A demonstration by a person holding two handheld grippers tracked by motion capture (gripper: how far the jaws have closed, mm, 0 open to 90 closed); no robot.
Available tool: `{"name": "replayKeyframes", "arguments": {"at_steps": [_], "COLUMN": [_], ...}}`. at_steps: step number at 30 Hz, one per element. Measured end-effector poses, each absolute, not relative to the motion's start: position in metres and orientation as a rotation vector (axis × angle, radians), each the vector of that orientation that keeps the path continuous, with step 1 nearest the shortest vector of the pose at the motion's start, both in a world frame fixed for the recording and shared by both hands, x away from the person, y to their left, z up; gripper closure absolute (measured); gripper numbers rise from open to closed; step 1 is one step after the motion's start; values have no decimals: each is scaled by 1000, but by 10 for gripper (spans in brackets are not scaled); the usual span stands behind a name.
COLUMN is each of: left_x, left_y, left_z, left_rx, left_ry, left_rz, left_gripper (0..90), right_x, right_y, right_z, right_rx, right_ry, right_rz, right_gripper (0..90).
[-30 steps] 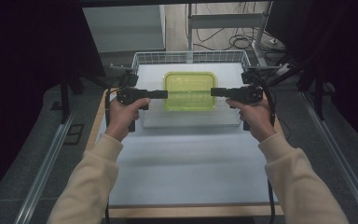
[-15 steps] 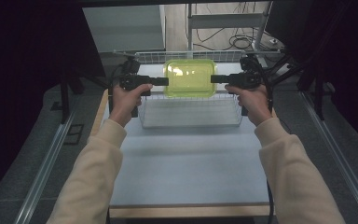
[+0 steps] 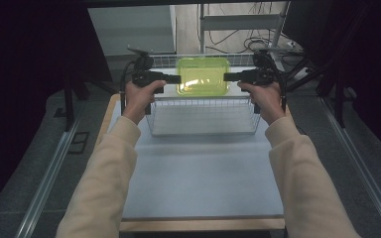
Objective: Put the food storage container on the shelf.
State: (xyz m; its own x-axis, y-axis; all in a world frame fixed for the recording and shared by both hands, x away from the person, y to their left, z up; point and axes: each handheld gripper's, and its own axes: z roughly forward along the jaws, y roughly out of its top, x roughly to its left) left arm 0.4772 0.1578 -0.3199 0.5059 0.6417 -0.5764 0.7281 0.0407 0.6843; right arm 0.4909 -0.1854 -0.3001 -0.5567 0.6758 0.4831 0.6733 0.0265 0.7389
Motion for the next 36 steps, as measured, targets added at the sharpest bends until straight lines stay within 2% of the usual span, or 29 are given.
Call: {"name": "replayKeyframes", "arguments": {"at_steps": [13, 22, 23, 28, 34, 36], "left_x": [494, 499, 499, 499, 490, 485], "left_y": [153, 148, 147, 146, 154, 158], "left_z": [-327, -333, -334, -336, -327, -323], "left_rx": [1611, 1610, 1605, 1597, 1559, 1562], "left_ry": [1227, 1246, 1248, 1249, 1221, 1205], "left_rz": [-106, -56, -61, -46, 18, 37], "left_gripper": [798, 715, 705, 622, 365, 332], "right_x": [506, 511, 512, 516, 511, 506], "right_y": [-186, -178, -178, -178, -185, -189], "right_z": [-310, -316, -317, -320, -316, -312], "right_rx": [1537, 1516, 1511, 1504, 1482, 1452], "right_ry": [2212, 2181, 2178, 2146, 2088, 2073], "right_rz": [1612, 1540, 1538, 1529, 1565, 1584], "right_gripper": [782, 665, 628, 518, 422, 394]}}
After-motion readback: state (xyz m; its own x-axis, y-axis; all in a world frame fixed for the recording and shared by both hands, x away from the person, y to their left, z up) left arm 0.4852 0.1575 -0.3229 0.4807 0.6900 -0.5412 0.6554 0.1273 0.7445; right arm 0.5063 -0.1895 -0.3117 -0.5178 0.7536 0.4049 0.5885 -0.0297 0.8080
